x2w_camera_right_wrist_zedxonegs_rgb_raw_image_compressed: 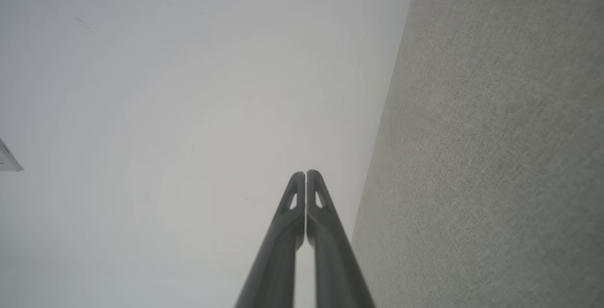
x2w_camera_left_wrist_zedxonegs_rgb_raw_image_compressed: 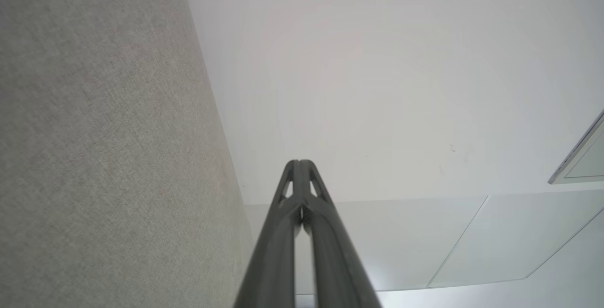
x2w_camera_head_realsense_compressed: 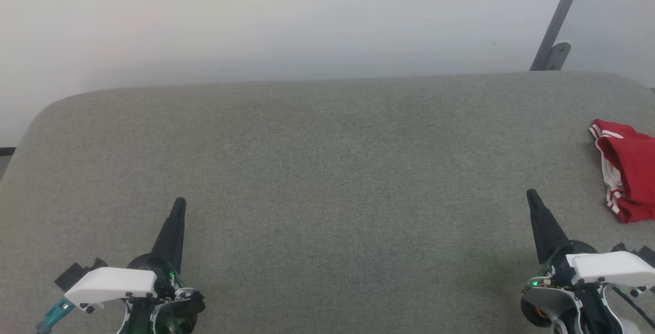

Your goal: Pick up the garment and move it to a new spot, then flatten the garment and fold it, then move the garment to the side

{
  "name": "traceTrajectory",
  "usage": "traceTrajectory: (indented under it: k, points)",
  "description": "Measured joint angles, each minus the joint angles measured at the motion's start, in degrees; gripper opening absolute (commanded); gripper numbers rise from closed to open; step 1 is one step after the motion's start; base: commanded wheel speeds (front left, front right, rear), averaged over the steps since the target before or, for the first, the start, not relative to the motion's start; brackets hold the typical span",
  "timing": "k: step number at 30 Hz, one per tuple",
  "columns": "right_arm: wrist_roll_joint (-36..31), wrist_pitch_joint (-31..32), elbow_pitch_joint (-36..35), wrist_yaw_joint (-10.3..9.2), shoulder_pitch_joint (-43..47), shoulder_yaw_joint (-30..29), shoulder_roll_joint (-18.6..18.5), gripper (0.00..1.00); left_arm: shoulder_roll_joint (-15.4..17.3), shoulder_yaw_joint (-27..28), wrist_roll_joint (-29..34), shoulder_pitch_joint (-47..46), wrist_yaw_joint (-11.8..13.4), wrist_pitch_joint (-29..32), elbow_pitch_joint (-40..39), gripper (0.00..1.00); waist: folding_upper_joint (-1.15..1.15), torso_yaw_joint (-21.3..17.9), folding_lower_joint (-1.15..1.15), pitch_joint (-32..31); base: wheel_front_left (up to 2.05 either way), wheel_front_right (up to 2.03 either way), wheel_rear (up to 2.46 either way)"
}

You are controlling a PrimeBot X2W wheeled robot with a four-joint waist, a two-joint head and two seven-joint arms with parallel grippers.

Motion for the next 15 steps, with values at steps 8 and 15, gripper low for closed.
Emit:
traceTrajectory:
  k: [8,15]
  points:
    - [0.0,0.0,0.0,0.00,0.0,0.0,0.0,0.00,0.0,0.0,0.0,0.0,0.0,0.0,0.0,0.00,0.00,0.0,0.00,0.0,0.00,0.00,0.00]
    - [0.0,0.0,0.0,0.00,0.0,0.0,0.0,0.00,0.0,0.0,0.0,0.0,0.0,0.0,0.0,0.00,0.00,0.0,0.00,0.0,0.00,0.00,0.00]
